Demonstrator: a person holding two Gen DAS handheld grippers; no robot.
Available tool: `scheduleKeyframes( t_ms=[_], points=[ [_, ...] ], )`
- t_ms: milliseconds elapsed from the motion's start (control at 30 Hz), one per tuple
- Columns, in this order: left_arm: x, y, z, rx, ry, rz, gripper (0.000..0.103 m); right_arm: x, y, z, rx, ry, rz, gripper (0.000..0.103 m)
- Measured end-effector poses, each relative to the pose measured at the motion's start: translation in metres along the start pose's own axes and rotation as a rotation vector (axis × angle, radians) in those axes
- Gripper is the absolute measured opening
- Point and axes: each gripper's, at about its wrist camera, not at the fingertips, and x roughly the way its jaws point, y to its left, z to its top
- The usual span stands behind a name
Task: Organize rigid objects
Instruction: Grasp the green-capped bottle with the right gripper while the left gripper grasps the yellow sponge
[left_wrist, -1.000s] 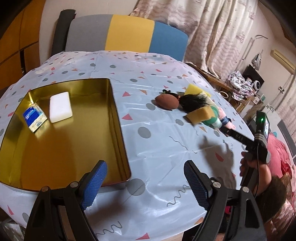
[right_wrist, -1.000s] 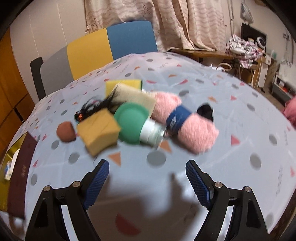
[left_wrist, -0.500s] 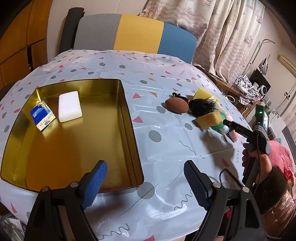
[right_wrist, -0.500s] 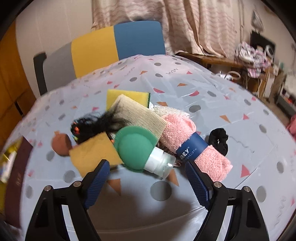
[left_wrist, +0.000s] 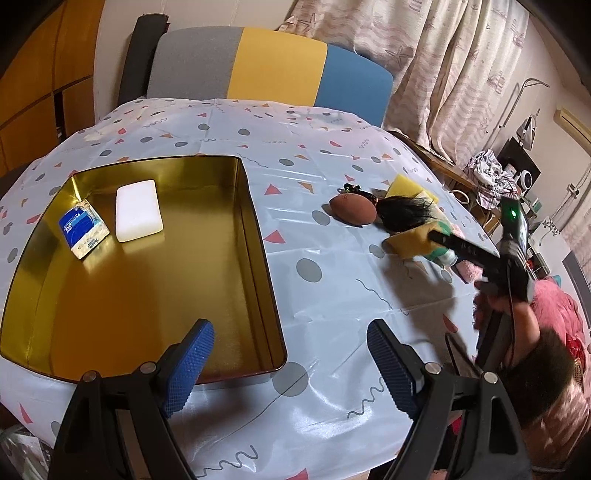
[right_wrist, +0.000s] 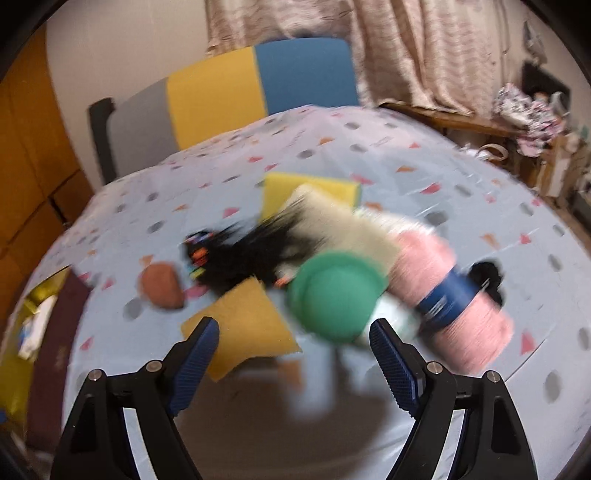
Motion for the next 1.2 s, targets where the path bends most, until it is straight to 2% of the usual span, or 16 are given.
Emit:
scheduleKeyframes(
  t_ms=[133,200,300,467,567,667,833,900,967,1000,1100,1200],
  points=[
    [0.002,0.001,0.0,-0.005,0.005,-0.006,0.086,-0.02,0.023,-0.039,-0.065,0.048,0.143,0.084],
    [0.003,-0.001,0.0,-0.002,0.006,-0.01,0.086,-0.031,0.027,-0.055,-0.095,0.036,0.167,0.084],
    [0.004,-0.003,-0.001,0.007,0.009,-0.014,0.086,-0.045,0.013,-0.062,-0.065,-0.03,0.127,0.084],
    [0.003,-0.009,0.0,0.019,0.007,-0.016,0.086,-0.033,-0.036,-0.029,0.085,-0.063,-0.023,0.084],
    [0.001,-0.012,0.002,0.029,-0.001,-0.009,0.086,-0.012,-0.037,-0.007,0.011,-0.051,-0.091,0.084],
    [0.001,-0.014,0.004,0.034,-0.004,-0.001,0.086,0.013,-0.025,0.005,-0.105,-0.006,-0.099,0.08],
    [0.002,-0.019,0.008,0.045,-0.005,0.012,0.086,0.042,-0.01,0.007,-0.281,0.019,-0.156,0.08],
    [0.003,-0.022,0.009,0.05,-0.001,0.01,0.086,0.044,-0.017,0.01,-0.238,0.013,-0.129,0.079],
    [0.006,-0.027,0.01,0.06,0.004,0.007,0.086,0.046,-0.024,0.011,-0.194,0.013,-0.127,0.072],
    [0.007,-0.03,0.011,0.065,0.006,0.003,0.086,0.047,-0.028,0.011,-0.177,0.023,-0.117,0.065],
    [0.011,-0.041,0.015,0.093,0.006,-0.009,0.086,0.042,-0.039,0.011,-0.125,0.018,-0.067,0.058],
    [0.017,-0.056,0.02,0.127,0.003,-0.022,0.086,0.032,-0.045,0.002,-0.076,0.015,-0.044,0.057]
  ],
)
